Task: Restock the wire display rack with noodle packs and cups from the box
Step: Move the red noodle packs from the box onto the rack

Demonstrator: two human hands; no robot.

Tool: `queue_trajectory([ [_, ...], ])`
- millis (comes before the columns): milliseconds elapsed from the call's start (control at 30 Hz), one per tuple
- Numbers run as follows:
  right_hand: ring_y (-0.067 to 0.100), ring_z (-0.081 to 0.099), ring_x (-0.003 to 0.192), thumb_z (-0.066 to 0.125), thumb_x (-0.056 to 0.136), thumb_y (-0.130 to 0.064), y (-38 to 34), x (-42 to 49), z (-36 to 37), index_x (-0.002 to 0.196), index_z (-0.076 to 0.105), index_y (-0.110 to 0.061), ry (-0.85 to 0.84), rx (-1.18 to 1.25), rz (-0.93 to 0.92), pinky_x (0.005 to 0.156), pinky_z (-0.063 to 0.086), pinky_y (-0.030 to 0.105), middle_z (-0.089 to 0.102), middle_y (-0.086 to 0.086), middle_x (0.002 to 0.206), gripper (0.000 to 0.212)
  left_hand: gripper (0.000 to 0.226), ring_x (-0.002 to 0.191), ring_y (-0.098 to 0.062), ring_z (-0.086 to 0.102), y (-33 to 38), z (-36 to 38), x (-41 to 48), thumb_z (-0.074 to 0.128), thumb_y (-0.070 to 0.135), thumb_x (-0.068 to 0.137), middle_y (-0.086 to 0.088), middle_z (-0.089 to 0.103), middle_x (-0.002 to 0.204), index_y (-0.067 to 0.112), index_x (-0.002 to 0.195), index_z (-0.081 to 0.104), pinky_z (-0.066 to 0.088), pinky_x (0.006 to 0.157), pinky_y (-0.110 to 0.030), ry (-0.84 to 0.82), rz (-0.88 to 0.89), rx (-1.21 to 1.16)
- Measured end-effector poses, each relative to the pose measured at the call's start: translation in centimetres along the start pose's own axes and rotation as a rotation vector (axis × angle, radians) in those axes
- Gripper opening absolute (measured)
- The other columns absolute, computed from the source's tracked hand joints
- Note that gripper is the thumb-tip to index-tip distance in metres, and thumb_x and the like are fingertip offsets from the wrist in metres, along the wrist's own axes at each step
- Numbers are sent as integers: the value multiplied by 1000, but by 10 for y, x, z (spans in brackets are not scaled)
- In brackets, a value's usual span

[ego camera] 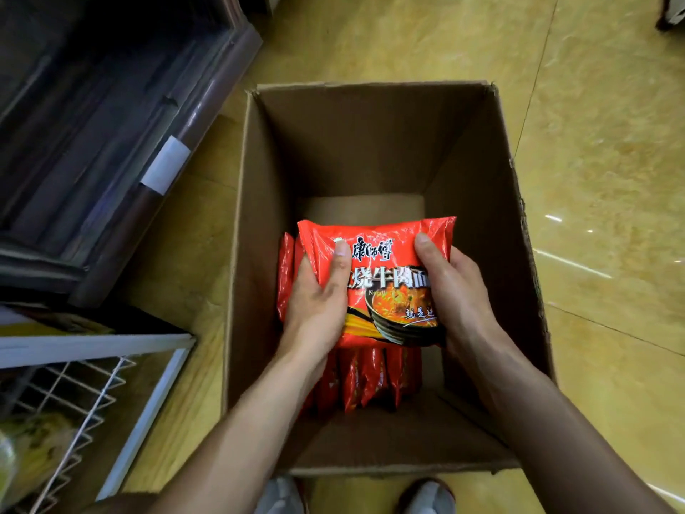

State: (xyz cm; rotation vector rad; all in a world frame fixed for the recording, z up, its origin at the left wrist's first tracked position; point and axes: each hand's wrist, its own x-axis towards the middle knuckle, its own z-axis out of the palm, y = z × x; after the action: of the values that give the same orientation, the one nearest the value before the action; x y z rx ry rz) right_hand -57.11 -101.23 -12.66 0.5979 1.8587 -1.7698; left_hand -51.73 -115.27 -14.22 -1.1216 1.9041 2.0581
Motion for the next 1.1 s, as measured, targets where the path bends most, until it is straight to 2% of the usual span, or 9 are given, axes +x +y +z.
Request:
queue_trajectory([
  [100,16,77,79,60,96,-47,4,-21,-4,100,68,-20,28,-34,8,84,61,40,79,-2,86,29,73,117,-11,65,-5,0,-22,52,84,79,14,68,127,41,137,54,50,106,-43,68,-5,92],
  [200,16,77,79,60,96,-47,5,-46,-9,100,69,-20,43,-42,36,82,61,39,79,-1,86,28,79,114,-11,66,-3,-3,-46,51,90,73,13,70,123,38,133,57,52,104,-44,91,-52,116],
  [367,19,77,84,60,95,-52,9,-89,-13,99,70,-23,79,-79,71,87,60,47,79,0,89,31,57,109,-6,68,3,-12,-86,56,72,87,14,73,116,32,127,63,53,102,-43,60,-78,104],
  [433,20,77,86,59,96,-50,7,-119,-17,100,70,-21,79,-89,95,87,60,49,79,2,91,31,55,109,-8,68,3,-22,-113,57,73,87,15,73,114,34,125,64,51,104,-46,69,-126,129],
  [533,23,77,88,56,99,-45,1,-162,-21,104,69,-21,59,-100,132,88,60,52,79,5,94,28,65,118,-17,65,3,-37,-150,51,89,77,16,72,118,47,126,60,39,111,-59,32,-218,203],
  [667,26,77,88,55,99,-45,-28,-211,-19,107,67,-19,36,-111,157,88,59,54,78,6,96,29,56,104,-12,71,47,-56,-200,55,75,87,9,73,116,38,129,59,56,97,-47,-3,-248,145],
  [867,26,77,87,55,99,-45,-92,-266,-5,108,67,-21,29,-102,123,88,59,54,79,6,95,28,47,90,-5,74,120,-81,-247,53,65,91,9,75,108,35,127,59,61,84,-35,-44,-230,108],
  [967,25,77,87,56,99,-44,-137,-295,7,108,67,-21,26,-93,86,87,60,53,79,5,95,27,44,88,-6,75,168,-94,-268,54,62,91,8,76,106,34,124,59,61,81,-35,-54,-193,79],
  [1100,22,77,84,56,98,-43,-192,-328,20,105,67,-21,17,-86,30,84,61,48,79,2,91,26,39,91,-8,75,223,-109,-292,56,62,91,10,76,105,36,119,61,61,88,-41,-43,-147,56],
])
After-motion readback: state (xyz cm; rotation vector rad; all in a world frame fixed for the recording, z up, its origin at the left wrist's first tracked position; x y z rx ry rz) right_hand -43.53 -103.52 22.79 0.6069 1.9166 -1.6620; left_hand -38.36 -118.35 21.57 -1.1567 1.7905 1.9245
